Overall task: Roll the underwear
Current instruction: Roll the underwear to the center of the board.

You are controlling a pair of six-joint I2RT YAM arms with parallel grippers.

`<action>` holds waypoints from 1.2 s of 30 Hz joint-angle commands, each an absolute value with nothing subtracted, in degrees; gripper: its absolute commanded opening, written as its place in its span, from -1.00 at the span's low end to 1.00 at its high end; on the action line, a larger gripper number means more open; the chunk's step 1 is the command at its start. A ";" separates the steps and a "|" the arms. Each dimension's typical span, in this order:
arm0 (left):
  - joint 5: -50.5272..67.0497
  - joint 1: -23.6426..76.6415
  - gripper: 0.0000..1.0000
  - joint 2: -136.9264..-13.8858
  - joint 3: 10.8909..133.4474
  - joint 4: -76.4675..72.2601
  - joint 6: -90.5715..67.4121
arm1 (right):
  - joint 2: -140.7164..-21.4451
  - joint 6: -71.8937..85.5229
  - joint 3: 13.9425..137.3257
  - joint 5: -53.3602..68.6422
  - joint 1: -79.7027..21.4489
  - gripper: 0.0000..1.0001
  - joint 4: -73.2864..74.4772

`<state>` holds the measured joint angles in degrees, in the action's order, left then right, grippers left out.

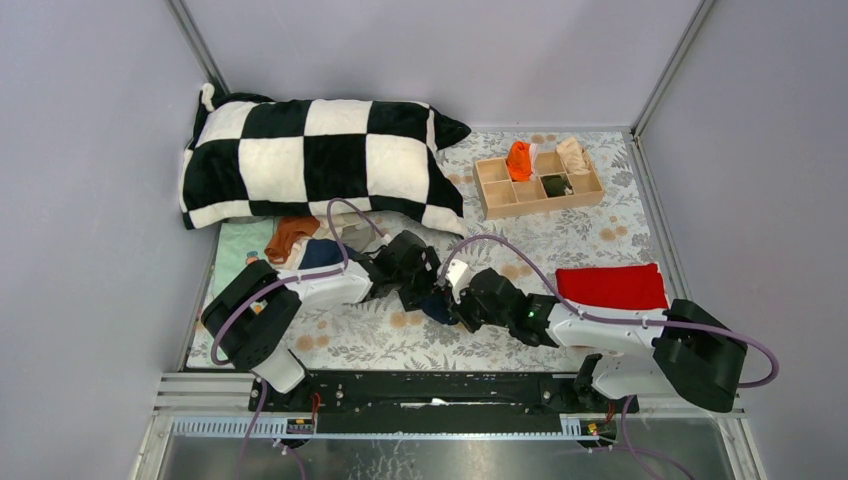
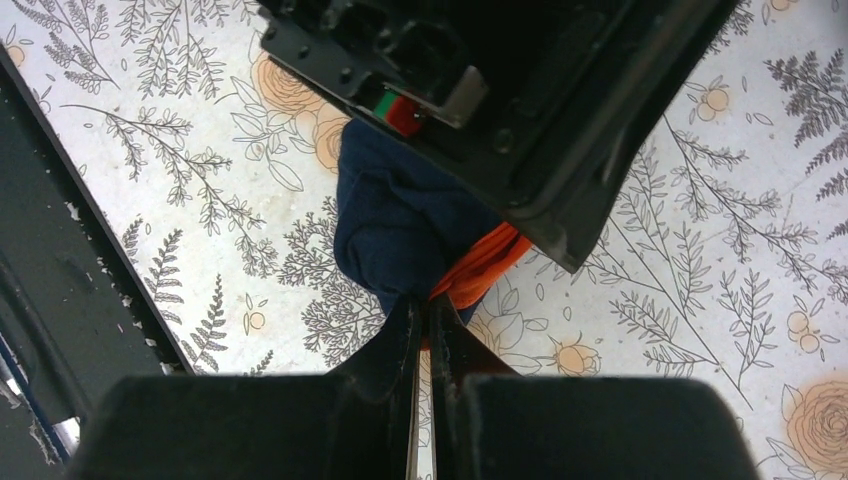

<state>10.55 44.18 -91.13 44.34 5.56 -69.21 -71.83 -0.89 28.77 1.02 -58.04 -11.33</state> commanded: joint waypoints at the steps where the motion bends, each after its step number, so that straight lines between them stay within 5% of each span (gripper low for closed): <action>1: 10.95 44.01 0.51 -91.36 44.42 3.00 -69.17 | -72.83 -3.60 31.94 0.30 -59.65 -1.00 -11.25; 7: 10.46 44.01 0.02 -90.88 44.03 3.25 -68.91 | -72.32 -3.65 31.12 -2.03 -60.07 -1.00 -11.67; 13: 10.28 44.02 -0.69 -91.04 44.03 3.38 -68.69 | -71.90 -3.54 30.47 -2.38 -60.11 -1.00 -11.79; 16: 10.01 43.99 -1.00 -91.19 44.12 3.69 -68.30 | -71.57 -3.03 30.18 -2.61 -60.07 -0.85 -12.72; 18: 9.57 43.97 -1.00 -90.94 44.04 4.08 -68.13 | -71.15 -1.75 29.87 -2.56 -60.12 -0.66 -13.47; 22: 8.66 44.02 -1.00 -90.16 43.78 4.40 -67.70 | -69.30 3.07 28.87 -2.38 -60.12 0.09 -14.85; 31: 7.22 44.01 -1.00 -88.65 41.72 2.81 -65.97 | -61.40 20.79 24.62 -5.10 -59.91 0.57 -16.25; 36: 6.58 44.03 -1.00 -87.45 40.49 2.23 -64.75 | -63.52 29.85 23.27 5.52 -56.23 0.87 -20.95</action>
